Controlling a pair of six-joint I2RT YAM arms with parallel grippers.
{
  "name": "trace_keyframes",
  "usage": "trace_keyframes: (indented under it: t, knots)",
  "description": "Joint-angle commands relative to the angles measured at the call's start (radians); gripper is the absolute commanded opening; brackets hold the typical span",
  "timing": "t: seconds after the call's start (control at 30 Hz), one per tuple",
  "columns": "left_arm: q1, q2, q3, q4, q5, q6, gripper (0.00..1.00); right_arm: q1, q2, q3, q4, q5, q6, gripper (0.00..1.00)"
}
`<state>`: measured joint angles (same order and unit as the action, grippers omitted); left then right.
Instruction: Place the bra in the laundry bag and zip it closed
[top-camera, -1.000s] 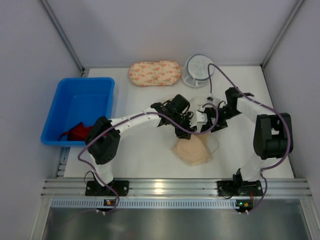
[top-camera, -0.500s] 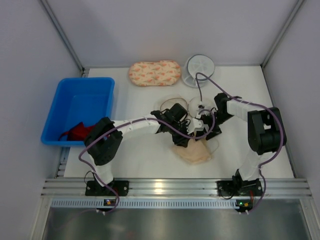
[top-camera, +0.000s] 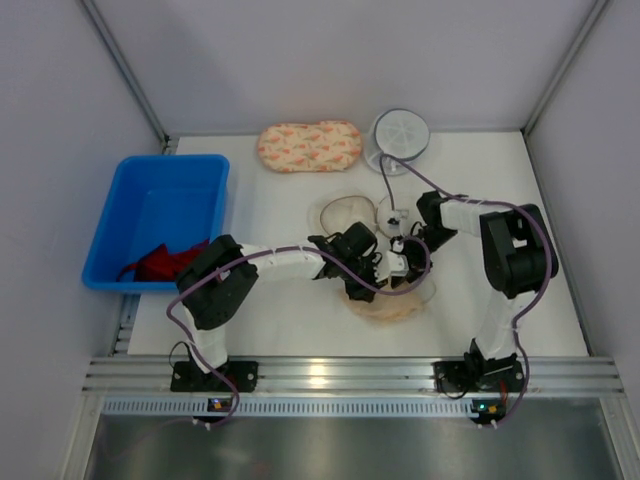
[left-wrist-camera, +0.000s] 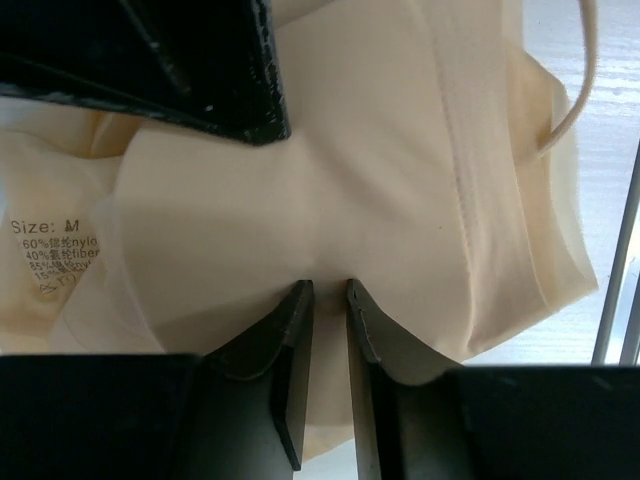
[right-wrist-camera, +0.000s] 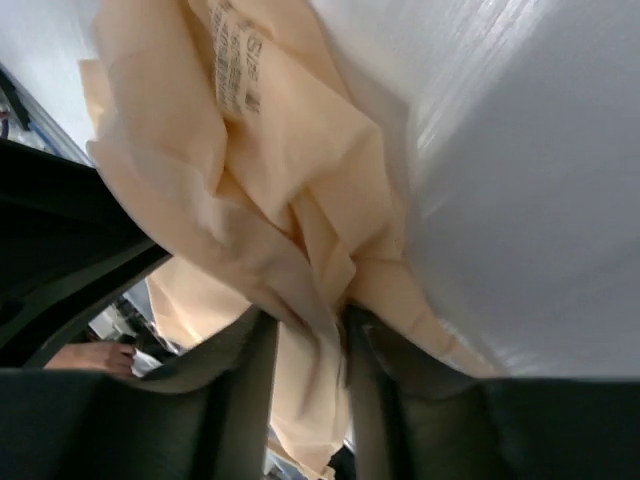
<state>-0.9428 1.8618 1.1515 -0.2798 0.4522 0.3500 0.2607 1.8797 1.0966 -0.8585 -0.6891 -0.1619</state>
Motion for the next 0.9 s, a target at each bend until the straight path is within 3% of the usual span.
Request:
trace_keyframes:
  t: [0.0, 0.03, 0.13, 0.23, 0.33, 0.37, 0.43, 0.47, 0.67, 0.87]
  knots:
    - [-0.001, -0.012, 0.013, 0.051, -0.046, 0.020, 0.28, 0.025, 0.039, -0.009, 0.050, 0.025, -0.047, 0.30]
    - [0.001, -0.027, 0.010, 0.051, -0.050, 0.017, 0.32, 0.026, 0.032, -0.018, 0.050, 0.013, -0.048, 0.18]
    - [0.001, -0.111, -0.016, 0.045, -0.070, 0.015, 0.38, 0.025, -0.001, -0.027, 0.046, -0.038, -0.071, 0.00]
    - [0.009, -0.229, -0.042, 0.011, -0.079, -0.031, 0.43, 0.015, -0.043, -0.043, 0.052, -0.085, -0.082, 0.00]
    - [0.042, -0.355, -0.062, -0.019, -0.075, -0.127, 0.64, 0.002, -0.111, -0.063, 0.076, -0.110, -0.090, 0.00]
    - [0.074, -0.410, -0.070, -0.025, -0.073, -0.185, 0.78, 0.000, -0.149, -0.067, 0.087, -0.116, -0.091, 0.00]
    - [0.114, -0.453, -0.078, -0.039, -0.031, -0.239, 0.94, 0.002, -0.186, -0.081, 0.119, -0.124, -0.091, 0.00]
    - [0.155, -0.478, -0.078, -0.048, -0.011, -0.276, 0.98, 0.000, -0.218, -0.084, 0.128, -0.125, -0.091, 0.00]
    - [0.301, -0.461, -0.091, -0.049, 0.161, -0.407, 0.98, 0.002, -0.327, -0.099, 0.177, -0.159, -0.137, 0.00]
    - [0.328, -0.366, -0.085, 0.048, 0.282, -0.401, 0.98, 0.014, -0.412, -0.086, 0.155, -0.162, -0.217, 0.00]
